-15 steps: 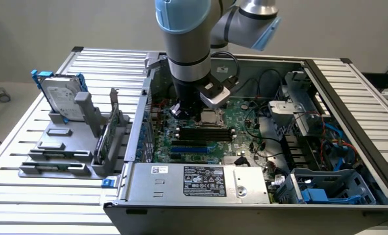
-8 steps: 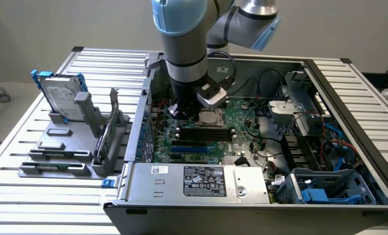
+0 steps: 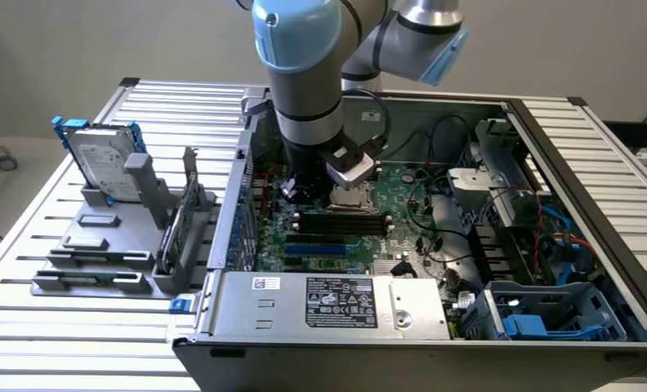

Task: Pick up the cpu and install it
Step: 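Install the first cpu locking lever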

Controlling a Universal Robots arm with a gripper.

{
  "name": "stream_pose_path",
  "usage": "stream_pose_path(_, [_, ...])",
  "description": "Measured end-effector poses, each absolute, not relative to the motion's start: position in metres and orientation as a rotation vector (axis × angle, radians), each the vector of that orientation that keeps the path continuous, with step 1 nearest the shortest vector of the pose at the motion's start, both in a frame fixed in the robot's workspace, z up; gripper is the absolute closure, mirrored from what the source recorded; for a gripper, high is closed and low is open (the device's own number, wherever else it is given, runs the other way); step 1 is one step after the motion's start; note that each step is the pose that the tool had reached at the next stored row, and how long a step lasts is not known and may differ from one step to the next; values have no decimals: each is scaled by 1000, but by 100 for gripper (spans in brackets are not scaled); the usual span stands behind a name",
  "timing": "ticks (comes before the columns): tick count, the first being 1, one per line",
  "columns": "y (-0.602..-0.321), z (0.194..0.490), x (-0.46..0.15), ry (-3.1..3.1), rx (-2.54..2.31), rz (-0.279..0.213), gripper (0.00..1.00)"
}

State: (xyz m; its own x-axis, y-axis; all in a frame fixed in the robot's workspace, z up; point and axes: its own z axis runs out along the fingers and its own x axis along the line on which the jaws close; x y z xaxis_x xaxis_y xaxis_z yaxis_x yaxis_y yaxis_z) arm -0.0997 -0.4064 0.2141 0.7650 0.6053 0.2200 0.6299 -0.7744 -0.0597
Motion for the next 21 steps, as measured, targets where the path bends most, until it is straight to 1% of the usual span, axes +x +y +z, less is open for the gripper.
stream_pose_path(6, [-402, 205, -102, -995, -2830, -284, 89])
stream_pose_path(21, [-397, 195, -104, -999, -2838, -281, 89])
